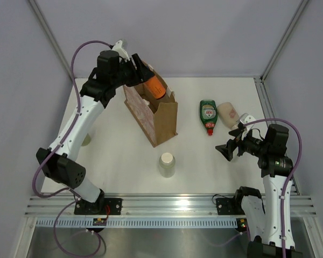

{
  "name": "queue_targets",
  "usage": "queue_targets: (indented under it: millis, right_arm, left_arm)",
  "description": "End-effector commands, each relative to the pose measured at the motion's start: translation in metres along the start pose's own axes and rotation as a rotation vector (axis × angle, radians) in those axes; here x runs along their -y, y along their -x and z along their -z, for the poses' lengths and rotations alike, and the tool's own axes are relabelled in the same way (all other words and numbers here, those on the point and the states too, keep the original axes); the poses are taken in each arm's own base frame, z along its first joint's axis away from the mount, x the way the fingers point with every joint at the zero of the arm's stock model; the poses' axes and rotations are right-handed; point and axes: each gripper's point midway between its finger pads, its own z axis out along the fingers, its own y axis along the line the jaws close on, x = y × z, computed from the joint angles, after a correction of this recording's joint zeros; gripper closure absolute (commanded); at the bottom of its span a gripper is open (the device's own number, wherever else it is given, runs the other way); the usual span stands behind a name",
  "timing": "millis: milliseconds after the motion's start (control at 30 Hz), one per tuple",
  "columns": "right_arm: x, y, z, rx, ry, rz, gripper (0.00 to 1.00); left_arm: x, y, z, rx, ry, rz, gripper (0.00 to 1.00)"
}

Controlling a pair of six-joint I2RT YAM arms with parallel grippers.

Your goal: Place the personal care products into the canvas bag

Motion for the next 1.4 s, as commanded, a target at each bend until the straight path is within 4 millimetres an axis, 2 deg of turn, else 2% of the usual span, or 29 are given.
queue_targets:
  millis: [0,67,167,200,267,367,433,567,700,800,900,967,1000,1033,1067,1100,1133,1167,1200,1233,1267,1300,1333,1367]
  right_arm:
    - [-0.004,0.004,0.001,0.022,0.018,0.031,0.01]
    - [-0.004,0.004,0.001,0.022,0.016,0.030,0.00]
    - [-0.004,0.004,0.001,0.022,0.019,0.029,0.01]
    - [-0.003,0.003,0.001,0.022,0.020,0.029,0.00]
    - [-0.003,0.002,0.000,0.018,0.022,0.023,0.01]
    - [-0.001,0.001,-0.001,0.010,0.019,0.014,0.00]
    - [0.000,0.000,-0.001,0.009,0.016,0.008,0.00]
    - [0.003,0.000,-0.003,0.006,0.007,-0.016,0.00]
    - [0.012,0.001,-0.004,-0.006,-0.023,-0.044,0.01]
    - [0.019,0.002,-0.005,-0.027,-0.038,-0.083,0.01]
    - [0.042,0.005,-0.006,-0.060,-0.132,-0.142,0.00]
    - [0.069,0.002,-0.005,-0.098,-0.263,-0.250,0.02]
    - [0.078,0.009,-0.004,-0.102,-0.300,-0.266,0.02]
    - [0.088,0.003,-0.008,-0.130,-0.325,-0.332,0.03]
    - [0.098,0.000,-0.006,-0.151,-0.375,-0.363,0.04]
    - [0.101,-0.001,-0.008,-0.165,-0.375,-0.391,0.04]
    - [0.107,0.004,-0.012,-0.172,-0.361,-0.393,0.05]
    - [0.108,0.006,-0.014,-0.176,-0.349,-0.401,0.05]
    - [0.112,0.015,-0.016,-0.168,-0.350,-0.398,0.05]
    - [0.111,0.013,-0.027,-0.195,-0.327,-0.408,0.01]
    - [0.121,0.011,-0.029,-0.225,-0.389,-0.408,0.01]
    - [0.125,0.021,-0.034,-0.225,-0.412,-0.413,0.00]
    - [0.122,0.015,-0.052,-0.275,-0.386,-0.417,0.00]
    - [0.124,0.014,-0.058,-0.301,-0.398,-0.421,0.00]
  left_arm:
    - [0.004,0.015,-0.007,0.028,0.017,-0.087,0.98]
    - [-0.010,0.003,-0.019,-0.010,0.054,-0.091,0.96]
    - [-0.030,-0.021,-0.035,-0.073,0.081,-0.084,0.85]
    - [-0.030,-0.028,-0.040,-0.097,0.062,-0.081,0.77]
    - [-0.040,-0.047,-0.055,-0.158,0.060,-0.061,0.68]
    - [-0.046,-0.063,-0.072,-0.209,0.051,-0.036,0.53]
    - [-0.050,-0.065,-0.079,-0.216,0.058,-0.029,0.41]
    - [-0.054,-0.065,-0.091,-0.226,0.061,-0.036,0.28]
    - [-0.057,-0.070,-0.097,-0.242,0.054,-0.054,0.24]
    - [-0.056,-0.065,-0.093,-0.232,0.050,-0.099,0.16]
    - [-0.048,-0.047,-0.081,-0.187,0.044,-0.150,0.14]
    - [-0.034,-0.026,-0.063,-0.129,0.029,-0.196,0.12]
    - [-0.030,-0.016,-0.055,-0.096,0.030,-0.237,0.11]
    - [-0.026,-0.010,-0.047,-0.073,0.029,-0.258,0.08]
    - [-0.013,0.009,-0.026,-0.004,0.023,-0.288,0.03]
    - [-0.009,0.017,-0.016,0.026,0.023,-0.321,0.01]
    - [-0.010,0.015,-0.007,0.035,0.031,-0.335,0.01]
    - [0.004,0.033,0.020,0.118,0.021,-0.372,0.01]
    - [0.007,0.036,0.033,0.147,0.014,-0.385,0.01]
    - [0.010,0.037,0.045,0.171,0.009,-0.395,0.01]
    - [-0.001,0.024,0.049,0.167,0.021,-0.401,0.01]
    - [0.009,0.030,0.079,0.229,0.008,-0.421,0.01]
    - [0.006,0.024,0.089,0.239,0.014,-0.425,0.01]
    - [-0.012,0.004,0.091,0.214,0.046,-0.422,0.01]
